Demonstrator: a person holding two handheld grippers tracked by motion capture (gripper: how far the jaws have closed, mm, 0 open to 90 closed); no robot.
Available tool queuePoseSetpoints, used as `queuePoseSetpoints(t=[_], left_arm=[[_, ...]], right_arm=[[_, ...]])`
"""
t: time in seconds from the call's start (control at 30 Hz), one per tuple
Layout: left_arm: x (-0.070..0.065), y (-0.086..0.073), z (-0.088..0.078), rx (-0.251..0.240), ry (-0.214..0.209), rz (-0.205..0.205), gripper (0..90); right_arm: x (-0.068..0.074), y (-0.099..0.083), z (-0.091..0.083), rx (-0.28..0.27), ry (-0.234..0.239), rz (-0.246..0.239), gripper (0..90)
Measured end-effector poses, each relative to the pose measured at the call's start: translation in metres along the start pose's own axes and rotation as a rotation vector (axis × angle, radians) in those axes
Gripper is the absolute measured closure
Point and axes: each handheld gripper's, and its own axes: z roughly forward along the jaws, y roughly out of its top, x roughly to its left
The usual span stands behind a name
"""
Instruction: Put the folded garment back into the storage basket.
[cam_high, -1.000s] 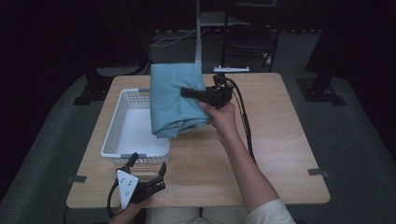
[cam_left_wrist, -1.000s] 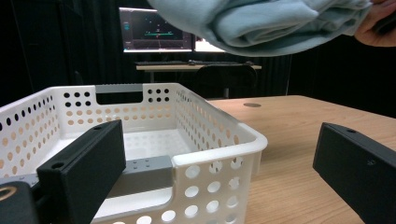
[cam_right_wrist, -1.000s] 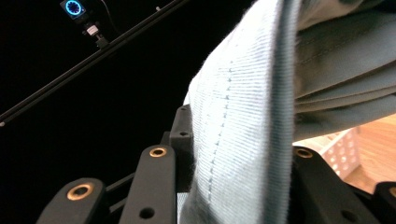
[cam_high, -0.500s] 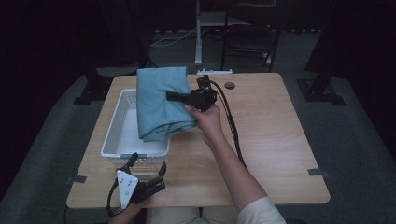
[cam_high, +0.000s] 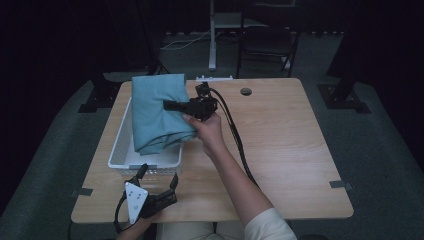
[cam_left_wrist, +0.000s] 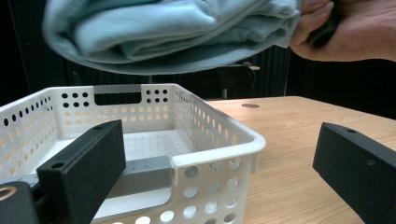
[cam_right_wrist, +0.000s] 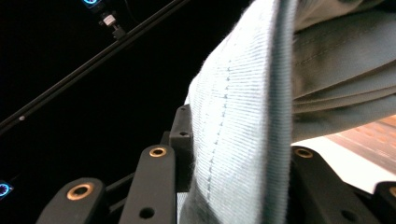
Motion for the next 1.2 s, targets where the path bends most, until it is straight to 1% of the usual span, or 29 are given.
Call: queuePoseSetpoints(t=[0.2,0.3,0.43,0.57,0.63,0.9,1.1,1.2], left_arm=[[0.0,0.0,0.0,-0.004,-0.004,-0.003,3.7],[0.0,0.0,0.0,-0.004,-0.005,-0.002,3.7],[0.001,0.0,-0.001,-0.004,-0.006,-0.001,3.7],[0.001,0.0,-0.001,-0.004,-0.006,-0.001,3.7],[0.0,0.0,-0.001,-0.004,-0.006,0.0,3.7],[0.001,0.0,-0.001,-0.006,-0.006,-0.002,3.7],[0.001,0.0,-0.001,-0.008,-0.008,-0.005,3.7],[0.001,0.0,-0.001,-0.008,-0.009,-0.003,3.7]], right_arm=[[0.004,-0.001,0.017,0.015,0.017,-0.003,68.7],[0.006,-0.002,0.024,0.012,0.021,-0.003,68.7],[0.006,-0.002,0.03,-0.001,0.036,0.002,68.7],[0.007,-0.004,0.036,-0.002,0.031,0.001,68.6],[0.006,-0.006,0.04,-0.004,0.037,0.009,68.7],[0.009,-0.009,0.056,0.007,0.053,0.014,68.6],[0.011,-0.009,0.064,0.002,0.052,0.018,68.6],[0.012,-0.009,0.067,-0.008,0.056,0.029,68.6]])
